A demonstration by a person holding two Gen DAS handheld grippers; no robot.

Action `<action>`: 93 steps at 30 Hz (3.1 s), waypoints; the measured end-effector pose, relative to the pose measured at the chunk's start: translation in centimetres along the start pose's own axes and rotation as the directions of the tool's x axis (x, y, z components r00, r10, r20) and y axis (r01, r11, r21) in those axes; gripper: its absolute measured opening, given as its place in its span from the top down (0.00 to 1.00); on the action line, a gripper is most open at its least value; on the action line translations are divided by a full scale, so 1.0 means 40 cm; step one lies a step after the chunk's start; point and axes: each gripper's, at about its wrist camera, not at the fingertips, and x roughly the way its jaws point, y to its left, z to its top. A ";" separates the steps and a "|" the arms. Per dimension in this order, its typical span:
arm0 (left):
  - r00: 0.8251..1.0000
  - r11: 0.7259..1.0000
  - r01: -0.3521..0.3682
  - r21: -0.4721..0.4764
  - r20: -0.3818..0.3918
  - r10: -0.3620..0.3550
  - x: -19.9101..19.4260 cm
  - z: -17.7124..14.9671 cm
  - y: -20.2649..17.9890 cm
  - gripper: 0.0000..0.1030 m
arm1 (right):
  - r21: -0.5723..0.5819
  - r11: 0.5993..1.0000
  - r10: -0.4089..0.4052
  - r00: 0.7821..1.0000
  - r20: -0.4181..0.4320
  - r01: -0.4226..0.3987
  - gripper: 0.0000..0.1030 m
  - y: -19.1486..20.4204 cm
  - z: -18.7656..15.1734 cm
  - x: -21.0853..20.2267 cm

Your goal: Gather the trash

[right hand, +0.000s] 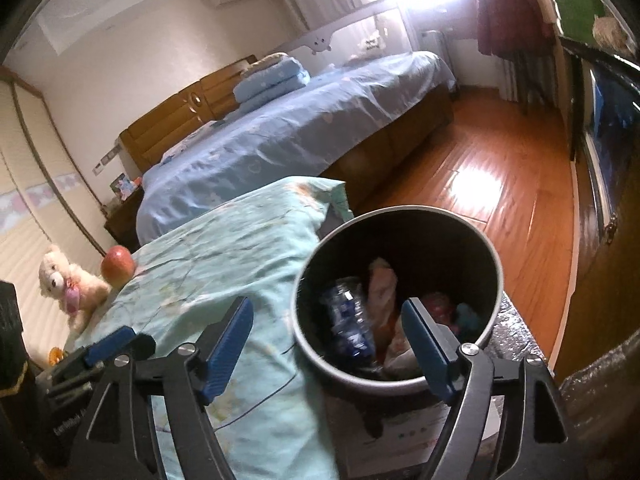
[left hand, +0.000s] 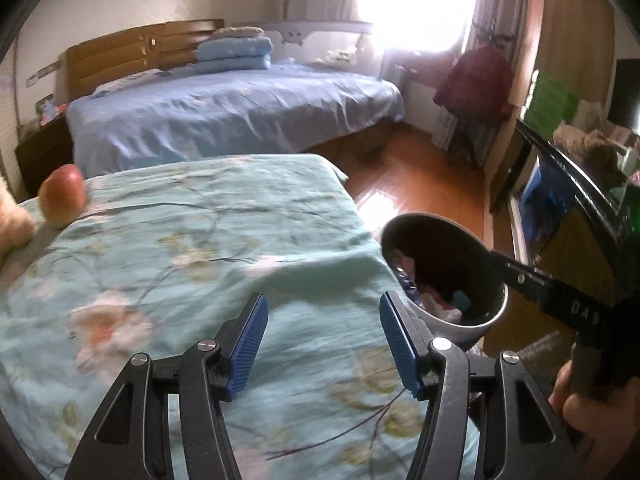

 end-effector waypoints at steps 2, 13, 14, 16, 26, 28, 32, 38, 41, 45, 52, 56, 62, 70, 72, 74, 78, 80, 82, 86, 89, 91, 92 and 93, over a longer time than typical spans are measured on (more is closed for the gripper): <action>1.000 1.000 -0.012 -0.007 0.018 0.013 -0.024 -0.010 0.012 0.44 | -0.023 1.000 -0.001 1.000 0.010 0.002 0.24 0.025 -0.011 -0.007; 0.988 0.997 -0.047 -0.063 0.141 0.055 -0.155 -0.039 0.085 0.42 | -0.136 0.991 0.002 0.989 0.148 0.018 0.14 0.148 0.001 -0.104; 0.984 0.996 -0.055 -0.070 0.166 0.066 -0.174 -0.041 0.091 0.38 | -0.147 0.989 0.005 0.985 0.170 0.021 0.12 0.159 0.004 -0.117; 0.971 0.993 -0.084 -0.078 0.216 0.099 -0.202 -0.052 0.098 0.27 | -0.180 0.983 0.013 0.975 0.224 0.028 0.03 0.184 0.001 -0.141; 0.900 0.966 -0.236 -0.104 0.353 0.257 -0.238 -0.147 0.096 0.01 | -0.255 0.962 -0.012 0.951 0.308 0.095 0.00 0.234 -0.061 -0.112; 0.888 0.959 -0.264 -0.106 0.360 0.284 -0.231 -0.154 0.092 0.01 | -0.254 0.963 -0.012 0.952 0.306 0.093 0.00 0.238 -0.067 -0.106; 0.871 0.947 -0.304 -0.103 0.371 0.320 -0.222 -0.170 0.074 0.01 | -0.252 0.964 -0.007 0.952 0.306 0.088 0.00 0.242 -0.076 -0.108; 0.857 0.939 -0.330 -0.097 0.386 0.341 -0.232 -0.177 0.056 0.01 | -0.254 0.963 -0.008 0.953 0.303 0.088 0.00 0.246 -0.083 -0.111; 0.858 0.939 -0.331 -0.095 0.384 0.341 -0.234 -0.179 0.052 0.01 | -0.258 0.962 -0.010 0.951 0.310 0.094 0.00 0.249 -0.087 -0.116; 0.861 0.939 -0.331 -0.093 0.378 0.341 -0.232 -0.177 0.058 0.01 | -0.256 0.962 -0.009 0.949 0.314 0.094 0.00 0.251 -0.087 -0.120; 0.867 0.941 -0.325 -0.094 0.368 0.336 -0.230 -0.171 0.067 0.01 | -0.253 0.963 -0.014 0.952 0.306 0.095 0.00 0.249 -0.084 -0.117; 0.869 0.940 -0.327 -0.094 0.362 0.338 -0.228 -0.169 0.071 0.01 | -0.247 0.964 -0.017 0.952 0.306 0.097 0.00 0.249 -0.084 -0.119; 0.874 0.944 -0.317 -0.096 0.357 0.330 -0.226 -0.166 0.075 0.01 | -0.245 0.964 -0.027 0.952 0.305 0.106 0.00 0.249 -0.083 -0.117; 0.872 0.942 -0.320 -0.098 0.357 0.333 -0.225 -0.167 0.075 0.01 | -0.248 0.964 -0.022 0.953 0.302 0.101 0.00 0.246 -0.085 -0.116; 0.872 0.942 -0.323 -0.097 0.357 0.336 -0.223 -0.167 0.075 0.01 | -0.246 0.964 -0.022 0.953 0.302 0.100 0.00 0.245 -0.085 -0.115; 0.871 0.941 -0.325 -0.097 0.356 0.338 -0.223 -0.168 0.075 0.01 | -0.247 0.964 -0.023 0.953 0.303 0.102 0.00 0.246 -0.085 -0.115; 0.871 0.941 -0.325 -0.096 0.357 0.337 -0.223 -0.168 0.074 0.01 | -0.246 0.964 -0.024 0.953 0.302 0.102 0.00 0.246 -0.086 -0.114; 0.871 0.941 -0.325 -0.096 0.358 0.337 -0.222 -0.168 0.075 0.01 | -0.246 0.964 -0.024 0.953 0.302 0.102 0.00 0.246 -0.086 -0.115; 0.871 0.941 -0.325 -0.096 0.358 0.337 -0.223 -0.168 0.075 0.01 | -0.247 0.964 -0.023 0.952 0.304 0.102 0.00 0.246 -0.086 -0.115; 0.872 0.942 -0.323 -0.093 0.357 0.334 -0.222 -0.168 0.074 0.01 | -0.248 0.963 -0.022 0.952 0.304 0.102 0.00 0.245 -0.086 -0.115; 0.873 0.943 -0.321 -0.089 0.357 0.331 -0.220 -0.167 0.072 0.01 | -0.247 0.963 -0.025 0.953 0.303 0.104 0.00 0.245 -0.086 -0.115; 0.873 0.943 -0.321 -0.089 0.359 0.331 -0.222 -0.167 0.072 0.01 | -0.247 0.964 -0.022 0.953 0.303 0.101 0.00 0.245 -0.086 -0.115; 0.873 0.943 -0.320 -0.088 0.359 0.330 -0.221 -0.167 0.072 0.01 | -0.247 0.964 -0.023 0.953 0.302 0.101 0.00 0.245 -0.086 -0.115; 0.873 0.943 -0.320 -0.088 0.359 0.330 -0.221 -0.167 0.072 0.01 | -0.247 0.964 -0.024 0.953 0.302 0.102 0.00 0.245 -0.086 -0.115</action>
